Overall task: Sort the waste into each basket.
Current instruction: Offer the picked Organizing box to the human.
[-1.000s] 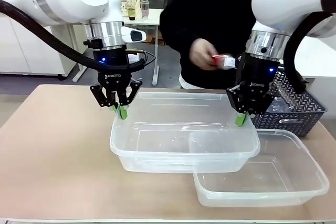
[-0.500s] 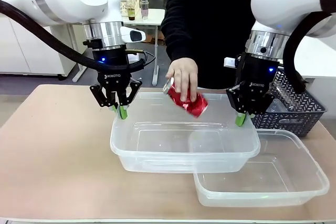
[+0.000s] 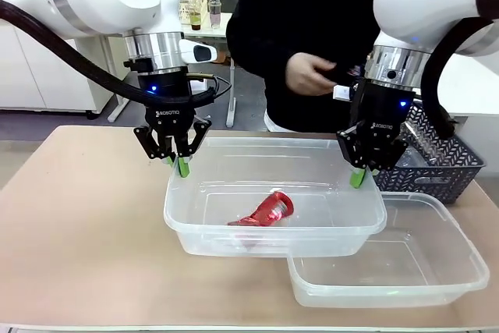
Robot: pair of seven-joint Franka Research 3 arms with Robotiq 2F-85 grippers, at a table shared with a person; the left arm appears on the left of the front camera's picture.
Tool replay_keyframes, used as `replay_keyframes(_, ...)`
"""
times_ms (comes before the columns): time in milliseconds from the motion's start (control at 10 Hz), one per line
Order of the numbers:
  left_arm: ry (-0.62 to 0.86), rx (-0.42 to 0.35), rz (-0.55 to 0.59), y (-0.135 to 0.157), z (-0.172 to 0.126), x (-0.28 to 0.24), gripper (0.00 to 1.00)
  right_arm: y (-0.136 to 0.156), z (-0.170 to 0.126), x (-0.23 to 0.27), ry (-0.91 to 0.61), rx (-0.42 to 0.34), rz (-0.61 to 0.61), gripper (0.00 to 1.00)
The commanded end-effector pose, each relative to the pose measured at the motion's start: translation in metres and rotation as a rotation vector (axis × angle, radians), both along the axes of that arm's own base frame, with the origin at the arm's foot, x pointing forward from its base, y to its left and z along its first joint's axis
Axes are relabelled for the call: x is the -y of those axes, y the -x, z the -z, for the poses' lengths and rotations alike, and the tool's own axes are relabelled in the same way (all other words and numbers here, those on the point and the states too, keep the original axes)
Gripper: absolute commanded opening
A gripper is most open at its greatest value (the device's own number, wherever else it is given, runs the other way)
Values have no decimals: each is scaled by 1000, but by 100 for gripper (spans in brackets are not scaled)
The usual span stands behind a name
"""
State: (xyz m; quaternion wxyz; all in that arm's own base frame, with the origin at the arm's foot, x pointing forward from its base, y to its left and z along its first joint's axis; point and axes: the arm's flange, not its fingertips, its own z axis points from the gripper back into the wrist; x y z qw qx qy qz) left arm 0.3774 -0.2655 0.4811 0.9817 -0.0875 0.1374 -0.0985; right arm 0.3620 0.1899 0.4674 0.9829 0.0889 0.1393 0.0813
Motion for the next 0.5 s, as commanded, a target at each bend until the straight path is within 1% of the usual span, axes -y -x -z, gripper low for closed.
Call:
replay_keyframes(0,2,7,3,1,-2,-1,7,-1,-1,0,-9,14,0,6)
replay_keyframes(400,2,7,3,1,-2,-1,7,-1,-1,0,-9,14,0,6)
